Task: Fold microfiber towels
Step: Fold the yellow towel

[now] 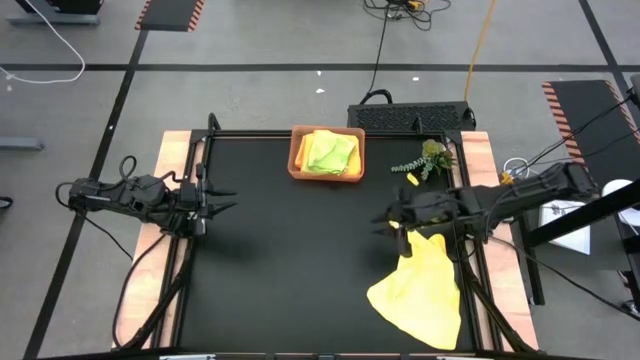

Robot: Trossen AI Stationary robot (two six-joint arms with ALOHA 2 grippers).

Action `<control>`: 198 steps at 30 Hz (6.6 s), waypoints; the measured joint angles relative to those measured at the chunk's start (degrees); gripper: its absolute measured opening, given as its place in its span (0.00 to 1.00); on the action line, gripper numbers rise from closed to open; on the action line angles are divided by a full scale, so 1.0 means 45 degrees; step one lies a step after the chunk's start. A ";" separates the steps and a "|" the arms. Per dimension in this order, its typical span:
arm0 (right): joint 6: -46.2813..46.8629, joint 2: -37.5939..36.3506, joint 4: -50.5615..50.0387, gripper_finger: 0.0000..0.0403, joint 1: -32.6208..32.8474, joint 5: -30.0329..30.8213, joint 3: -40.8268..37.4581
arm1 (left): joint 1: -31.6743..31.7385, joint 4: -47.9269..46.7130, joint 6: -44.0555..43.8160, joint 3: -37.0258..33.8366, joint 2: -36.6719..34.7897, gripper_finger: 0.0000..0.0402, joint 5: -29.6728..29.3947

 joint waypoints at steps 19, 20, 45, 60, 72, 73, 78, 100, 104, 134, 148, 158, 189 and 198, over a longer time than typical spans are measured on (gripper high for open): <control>0.3597 0.3408 -0.6749 0.47 -0.0833 0.1070 0.1434 | -0.0004 -0.0001 0.0000 0.0000 0.0000 0.29 0.0000; 0.3613 0.3519 -0.6817 0.47 -0.0920 0.1069 0.1434 | -0.0004 -0.0001 0.0000 0.0000 0.0000 0.29 0.0000; 0.4135 0.6390 -0.8246 0.41 -0.1353 0.1044 0.1415 | -0.0003 0.0004 0.0000 0.0000 0.0000 0.29 0.0000; 0.4657 0.5178 -0.8262 0.01 -0.1198 0.0752 0.2199 | -0.0004 0.0020 0.0000 0.0000 0.0000 0.29 0.0000; 0.1304 0.3021 -0.1161 0.00 0.1168 0.1400 0.4534 | -0.0002 0.0221 0.1367 0.0000 0.0000 0.29 -0.0010; 0.0981 0.2914 -0.0507 0.00 0.1373 0.1399 0.4572 | 0.0000 0.0210 0.1290 0.0000 0.0000 0.29 -0.0013; -0.0156 0.2452 0.1863 0.00 0.2179 0.1399 0.4615 | 0.0001 0.0519 0.1275 0.0000 0.0000 0.29 -0.0019; -0.1295 0.2148 0.4093 0.00 0.1994 0.2995 0.4615 | 0.0040 0.4061 -0.1073 0.0000 0.2697 0.29 0.0116; -0.1306 0.2153 0.4063 0.00 0.1724 0.3820 0.4615 | 0.0004 0.5421 -0.0932 0.0000 0.5108 0.29 0.0790; -0.1300 0.2202 0.3846 0.00 0.0783 0.3779 0.4611 | -0.3190 1.2524 0.1700 0.3550 1.9567 0.48 -0.2988; -0.1300 0.2202 0.3647 0.00 0.0795 0.3733 0.4601 | -0.3024 1.2489 0.1355 0.6033 2.1536 0.83 -0.4010; -0.1213 0.2202 0.3064 0.00 0.0810 0.3716 0.4601 | -0.2416 1.2181 0.0445 0.5950 2.1535 0.64 -0.4396; 0.0467 0.2192 0.3553 0.02 0.3996 0.1340 0.4601 | -0.8495 0.6768 0.4458 0.5940 1.2820 0.01 -1.1545; 0.0468 0.2396 0.3409 0.02 0.5284 0.1451 0.4601 | -1.0415 0.8657 0.6115 0.5945 1.2277 0.00 -1.2715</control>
